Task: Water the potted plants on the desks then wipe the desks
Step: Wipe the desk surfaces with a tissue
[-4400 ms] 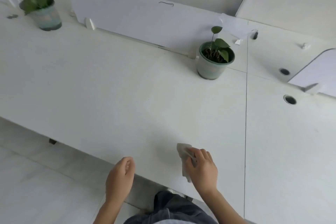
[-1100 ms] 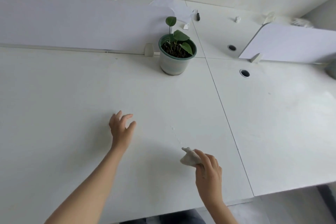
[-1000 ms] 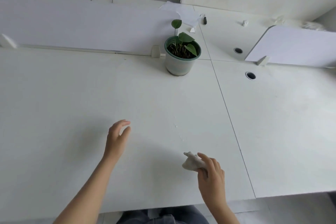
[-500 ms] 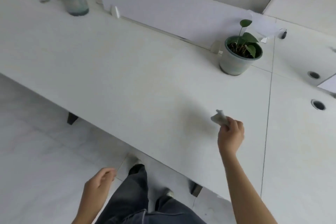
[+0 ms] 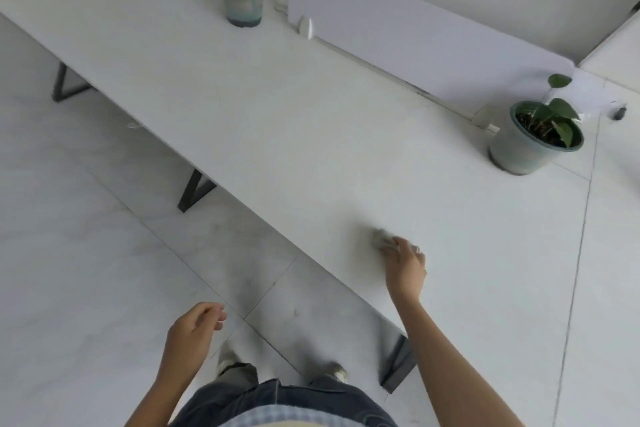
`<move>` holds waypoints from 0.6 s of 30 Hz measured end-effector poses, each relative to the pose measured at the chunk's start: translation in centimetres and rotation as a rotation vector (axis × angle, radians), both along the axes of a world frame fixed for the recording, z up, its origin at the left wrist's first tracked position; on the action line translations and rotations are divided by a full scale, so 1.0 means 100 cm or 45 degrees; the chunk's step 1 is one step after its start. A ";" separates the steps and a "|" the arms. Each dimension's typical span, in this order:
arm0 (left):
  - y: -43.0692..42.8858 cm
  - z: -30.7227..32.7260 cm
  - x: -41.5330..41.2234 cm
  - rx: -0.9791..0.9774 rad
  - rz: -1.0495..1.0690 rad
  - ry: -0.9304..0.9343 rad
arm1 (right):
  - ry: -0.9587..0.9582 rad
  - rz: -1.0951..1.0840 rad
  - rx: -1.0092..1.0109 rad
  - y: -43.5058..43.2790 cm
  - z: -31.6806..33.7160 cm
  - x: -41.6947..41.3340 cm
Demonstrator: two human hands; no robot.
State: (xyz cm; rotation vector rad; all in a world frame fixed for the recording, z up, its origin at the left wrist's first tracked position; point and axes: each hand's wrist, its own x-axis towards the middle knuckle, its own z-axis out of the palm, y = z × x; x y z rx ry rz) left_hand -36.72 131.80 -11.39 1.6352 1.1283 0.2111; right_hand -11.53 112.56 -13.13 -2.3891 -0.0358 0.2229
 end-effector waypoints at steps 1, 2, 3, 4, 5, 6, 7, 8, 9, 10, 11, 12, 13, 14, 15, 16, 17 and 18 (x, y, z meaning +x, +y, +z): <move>0.011 0.001 -0.003 0.000 0.008 -0.015 | 0.009 -0.016 0.087 0.012 0.005 -0.016; 0.022 0.002 -0.008 -0.007 0.017 -0.024 | 0.013 -0.027 0.163 0.025 0.009 -0.031; 0.032 0.003 -0.012 -0.014 0.026 -0.032 | -0.004 -0.012 0.218 0.038 0.015 -0.047; 0.042 0.003 -0.017 -0.018 0.041 -0.038 | -0.020 0.027 0.257 0.052 0.019 -0.063; 0.052 0.004 -0.023 -0.019 0.060 -0.049 | -0.020 0.085 0.297 0.066 0.023 -0.079; 0.062 0.005 -0.028 -0.017 0.080 -0.057 | -0.001 0.150 0.338 0.080 0.026 -0.095; 0.072 0.005 -0.035 -0.015 0.097 -0.063 | 0.024 0.218 0.374 0.092 0.027 -0.111; 0.082 0.005 -0.042 -0.015 0.115 -0.066 | 0.056 0.279 0.397 0.105 0.027 -0.124; 0.090 0.005 -0.050 -0.016 0.138 -0.069 | 0.095 0.340 0.401 0.116 0.026 -0.135; 0.099 0.005 -0.059 -0.018 0.164 -0.070 | 0.130 0.398 0.381 0.128 0.024 -0.145; 0.106 0.004 -0.067 -0.019 0.188 -0.072 | 0.159 0.457 0.345 0.139 0.023 -0.154; 0.113 0.003 -0.076 -0.026 0.210 -0.065 | 0.184 0.507 0.298 0.149 0.021 -0.162; 0.118 0.002 -0.084 -0.037 0.231 -0.052 | 0.201 0.552 0.256 0.158 0.021 -0.169; 0.122 0.000 -0.091 -0.049 0.252 -0.032 | 0.215 0.581 0.221 0.166 0.020 -0.175; 0.126 -0.002 -0.098 -0.059 0.276 -0.016 | 0.224 0.601 0.197 0.173 0.022 -0.180; 0.129 -0.004 -0.104 -0.067 0.305 -0.004 | 0.226 0.619 0.179 0.180 0.024 -0.183; 0.132 -0.005 -0.109 -0.076 0.336 0.001 | 0.234 0.648 0.164 0.187 0.025 -0.185; 0.134 -0.006 -0.112 -0.088 0.364 0.007 | 0.246 0.683 0.152 0.194 0.026 -0.187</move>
